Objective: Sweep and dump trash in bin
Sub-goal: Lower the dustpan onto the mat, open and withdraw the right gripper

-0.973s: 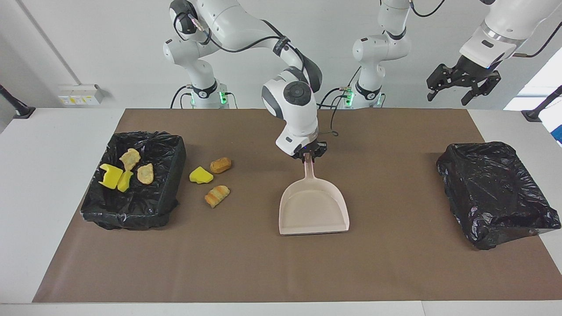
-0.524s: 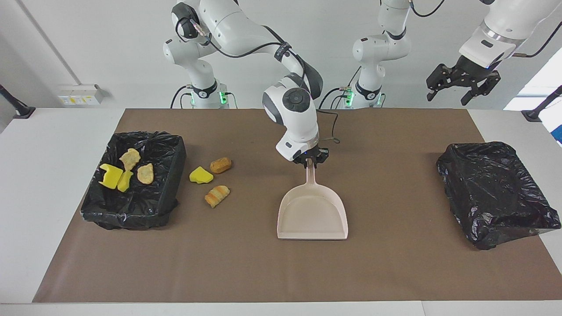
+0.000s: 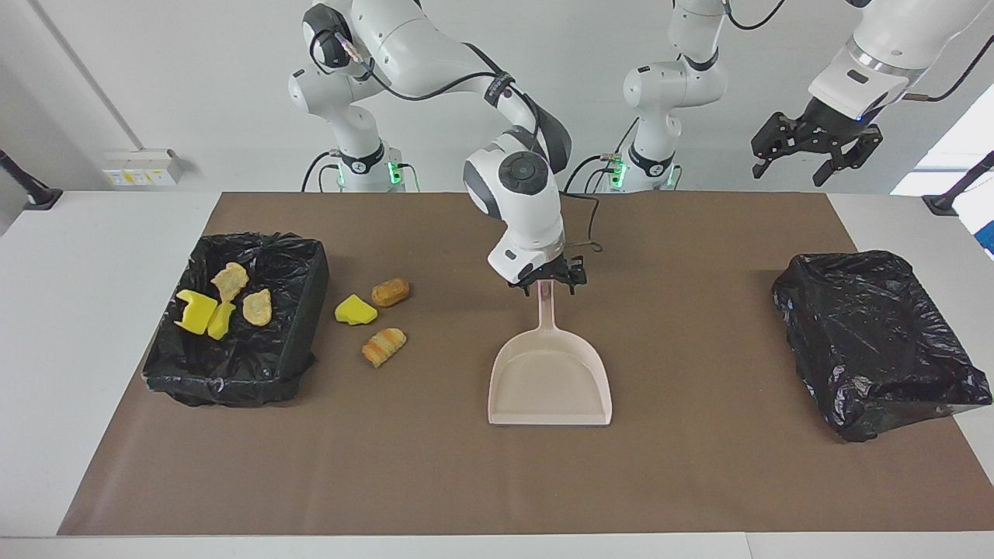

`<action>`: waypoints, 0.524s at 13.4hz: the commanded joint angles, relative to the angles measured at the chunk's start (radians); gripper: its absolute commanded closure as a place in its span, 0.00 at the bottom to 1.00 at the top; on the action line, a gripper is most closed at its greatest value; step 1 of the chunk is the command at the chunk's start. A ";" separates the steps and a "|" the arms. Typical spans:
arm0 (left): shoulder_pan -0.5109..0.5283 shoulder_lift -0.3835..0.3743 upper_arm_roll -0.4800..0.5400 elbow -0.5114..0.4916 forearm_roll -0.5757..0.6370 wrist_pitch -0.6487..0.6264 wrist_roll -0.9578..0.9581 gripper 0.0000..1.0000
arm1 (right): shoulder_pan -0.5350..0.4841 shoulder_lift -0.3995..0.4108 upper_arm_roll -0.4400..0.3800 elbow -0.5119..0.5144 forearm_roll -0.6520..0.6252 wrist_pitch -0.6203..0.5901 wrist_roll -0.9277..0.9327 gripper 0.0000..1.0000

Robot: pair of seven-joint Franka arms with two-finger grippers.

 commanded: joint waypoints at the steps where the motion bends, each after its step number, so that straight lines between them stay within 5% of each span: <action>1: -0.075 -0.024 0.063 -0.024 0.018 -0.006 0.001 0.00 | -0.062 -0.107 0.006 -0.027 0.017 -0.129 -0.048 0.00; 4: -0.138 -0.024 0.122 -0.027 0.018 0.000 0.008 0.00 | -0.059 -0.278 0.006 -0.122 0.020 -0.249 -0.065 0.00; 7: -0.177 -0.032 0.150 -0.030 0.018 -0.001 0.007 0.00 | -0.030 -0.348 0.009 -0.137 0.018 -0.403 -0.058 0.00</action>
